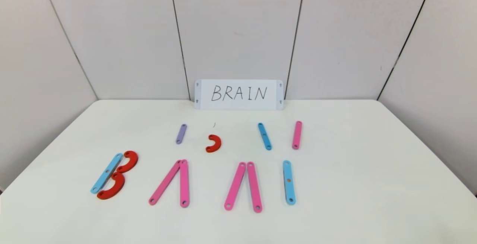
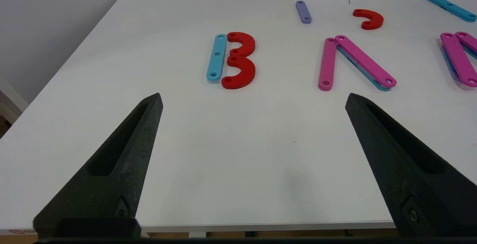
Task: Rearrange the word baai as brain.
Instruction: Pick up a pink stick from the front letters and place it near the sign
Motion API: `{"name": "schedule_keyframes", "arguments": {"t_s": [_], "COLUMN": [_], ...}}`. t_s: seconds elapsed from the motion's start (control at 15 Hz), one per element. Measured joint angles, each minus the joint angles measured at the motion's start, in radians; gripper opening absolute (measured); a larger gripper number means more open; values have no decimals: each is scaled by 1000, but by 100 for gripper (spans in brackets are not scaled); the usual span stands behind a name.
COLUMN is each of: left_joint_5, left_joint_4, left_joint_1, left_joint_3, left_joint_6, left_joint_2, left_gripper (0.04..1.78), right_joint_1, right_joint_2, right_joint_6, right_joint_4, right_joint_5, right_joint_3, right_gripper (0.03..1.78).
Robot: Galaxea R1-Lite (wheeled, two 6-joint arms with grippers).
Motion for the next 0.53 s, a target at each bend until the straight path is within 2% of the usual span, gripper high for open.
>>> {"name": "schedule_keyframes", "arguments": {"t_s": [0.33, 0.53], "left_joint_5": [0, -70], "left_joint_4": [0, 10], "left_joint_1": [-1, -1], "left_joint_3": [0, -85], "left_joint_6": [19, 53], "left_joint_2": [0, 1], "left_gripper": [173, 173], "right_joint_1": [0, 0], "right_joint_2": [0, 4], "right_joint_6": [-6, -9], "right_joint_4": [22, 80], "right_joint_5": [-19, -31], "right_joint_3": [-11, -102], "right_gripper": [174, 174]}}
